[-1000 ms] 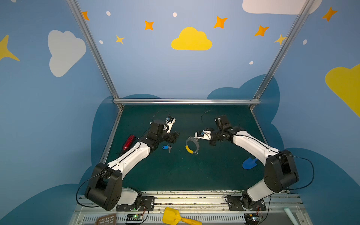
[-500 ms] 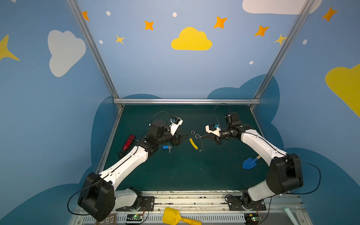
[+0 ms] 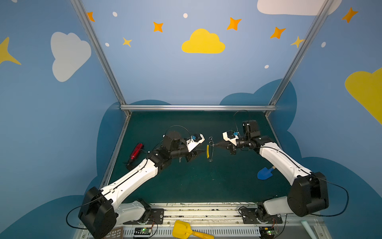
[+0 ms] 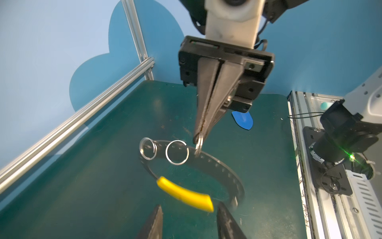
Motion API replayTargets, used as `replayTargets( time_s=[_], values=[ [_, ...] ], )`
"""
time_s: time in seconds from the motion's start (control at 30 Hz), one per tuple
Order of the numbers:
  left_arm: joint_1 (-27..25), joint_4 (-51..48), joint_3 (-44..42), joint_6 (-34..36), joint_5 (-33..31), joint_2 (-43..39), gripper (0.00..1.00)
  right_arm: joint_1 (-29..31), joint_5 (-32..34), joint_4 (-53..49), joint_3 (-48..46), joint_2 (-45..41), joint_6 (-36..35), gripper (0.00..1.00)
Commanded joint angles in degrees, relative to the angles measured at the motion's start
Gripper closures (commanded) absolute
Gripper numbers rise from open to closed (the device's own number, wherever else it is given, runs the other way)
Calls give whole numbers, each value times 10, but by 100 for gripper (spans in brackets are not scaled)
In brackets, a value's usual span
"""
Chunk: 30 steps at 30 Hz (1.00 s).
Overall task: Put the keys on the keyring
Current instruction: 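Bring the disc toward the left gripper and pinch a split ring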
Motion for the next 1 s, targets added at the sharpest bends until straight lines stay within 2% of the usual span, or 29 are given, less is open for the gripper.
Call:
replayTargets(
  time_s=[0.0,0.47,0.97],
  values=[
    [-11,-4,24,30,-9,-8,59,-2,-23,26,-13,-25,17,100],
    [-44,-26,74,81,-28,33,70,10,7,77,-41,-62,26,100],
    [-55,-57,100,112,-41,54,73,32,48,78,-46,-79,14,100]
  ],
)
